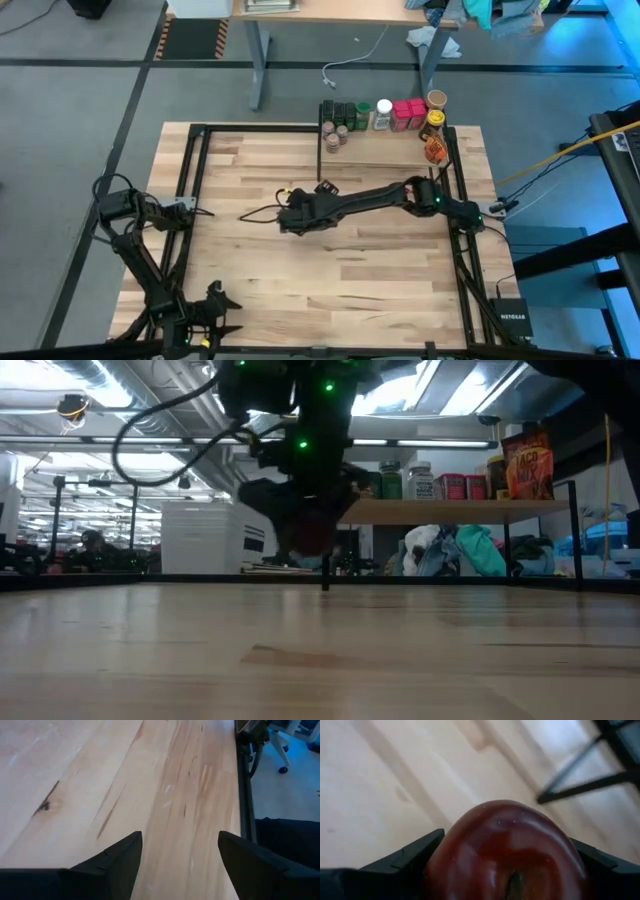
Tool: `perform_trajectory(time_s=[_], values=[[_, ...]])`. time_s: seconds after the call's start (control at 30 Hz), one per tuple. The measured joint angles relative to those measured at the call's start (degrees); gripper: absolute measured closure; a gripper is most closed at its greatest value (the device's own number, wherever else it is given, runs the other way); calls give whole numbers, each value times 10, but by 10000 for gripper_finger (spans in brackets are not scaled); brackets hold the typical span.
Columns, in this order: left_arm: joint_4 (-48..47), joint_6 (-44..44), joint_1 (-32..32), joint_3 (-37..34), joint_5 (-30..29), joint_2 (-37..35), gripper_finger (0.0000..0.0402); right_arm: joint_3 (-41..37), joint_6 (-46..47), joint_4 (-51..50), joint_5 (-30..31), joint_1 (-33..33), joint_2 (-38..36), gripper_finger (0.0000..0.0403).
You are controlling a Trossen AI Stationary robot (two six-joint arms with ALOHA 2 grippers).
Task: Shelf spices
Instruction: Put the red apple under the shelf
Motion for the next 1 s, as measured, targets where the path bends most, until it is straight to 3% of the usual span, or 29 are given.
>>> perform_trajectory(time_s=[0.13, 0.23, 0.5, 0.8, 1.0], values=[[17, 3, -7, 0, -1, 0, 147, -37, 23, -18, 14, 0, -28, 68], [21, 4, -15, 0, -12, 1, 147, -102, 42, 23, 9, -3, -60, 68], [22, 10, -13, 0, -26, 1, 147, -297, 42, 308, -62, -57, -128, 68], [22, 38, 5, 0, -26, 1, 147, -325, 40, 343, -76, -95, -126, 68], [23, 39, 5, 0, -25, 1, 147, -325, 30, 361, -18, -94, -127, 68]])
